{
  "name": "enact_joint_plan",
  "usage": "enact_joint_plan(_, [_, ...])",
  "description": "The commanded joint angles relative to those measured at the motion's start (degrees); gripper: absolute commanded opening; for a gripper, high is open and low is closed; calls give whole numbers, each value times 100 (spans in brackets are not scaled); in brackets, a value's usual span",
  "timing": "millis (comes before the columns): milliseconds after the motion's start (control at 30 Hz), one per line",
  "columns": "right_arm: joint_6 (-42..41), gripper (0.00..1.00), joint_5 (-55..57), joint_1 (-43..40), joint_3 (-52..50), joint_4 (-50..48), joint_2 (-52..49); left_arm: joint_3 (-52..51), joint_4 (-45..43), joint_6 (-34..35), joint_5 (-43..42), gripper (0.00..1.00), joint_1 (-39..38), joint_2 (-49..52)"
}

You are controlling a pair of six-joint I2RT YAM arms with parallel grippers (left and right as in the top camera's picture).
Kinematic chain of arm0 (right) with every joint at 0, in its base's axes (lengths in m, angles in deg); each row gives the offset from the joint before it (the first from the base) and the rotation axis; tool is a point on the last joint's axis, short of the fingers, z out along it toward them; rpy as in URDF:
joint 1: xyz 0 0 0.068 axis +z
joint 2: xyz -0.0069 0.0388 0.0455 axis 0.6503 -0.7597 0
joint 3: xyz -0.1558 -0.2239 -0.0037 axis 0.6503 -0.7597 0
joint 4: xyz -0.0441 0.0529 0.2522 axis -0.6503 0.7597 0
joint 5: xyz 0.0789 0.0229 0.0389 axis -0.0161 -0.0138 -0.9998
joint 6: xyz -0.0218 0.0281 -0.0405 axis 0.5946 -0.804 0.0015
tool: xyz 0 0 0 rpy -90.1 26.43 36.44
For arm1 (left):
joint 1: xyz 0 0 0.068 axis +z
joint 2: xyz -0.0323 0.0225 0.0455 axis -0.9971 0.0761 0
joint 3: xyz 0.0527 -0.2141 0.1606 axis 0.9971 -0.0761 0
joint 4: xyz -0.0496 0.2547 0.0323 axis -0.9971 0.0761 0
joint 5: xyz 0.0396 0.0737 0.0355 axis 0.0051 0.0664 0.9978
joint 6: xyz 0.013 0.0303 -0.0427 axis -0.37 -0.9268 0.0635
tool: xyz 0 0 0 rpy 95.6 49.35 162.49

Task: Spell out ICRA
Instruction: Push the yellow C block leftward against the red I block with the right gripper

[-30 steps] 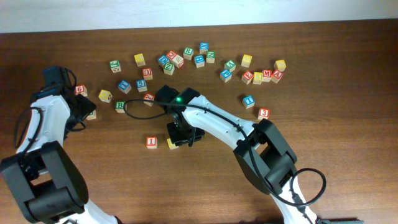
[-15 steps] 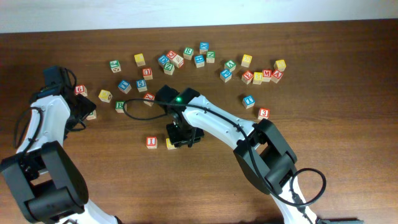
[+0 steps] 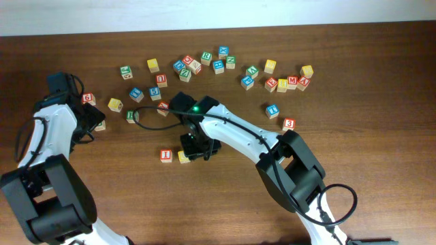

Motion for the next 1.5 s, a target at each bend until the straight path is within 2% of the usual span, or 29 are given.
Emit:
enact_joint_plan(0, [-48, 37, -50, 33, -26, 136, 221, -22, 4, 15, 20, 99, 9, -127])
enact_joint_plan(400, [-50, 37, -48, 306, -26, 321, 221, -22, 4, 15, 20, 99, 9, -127])
enact_joint_plan(1467, [-52, 37, 13, 365, -26, -352, 221, -22, 4, 15, 20, 99, 9, -127])
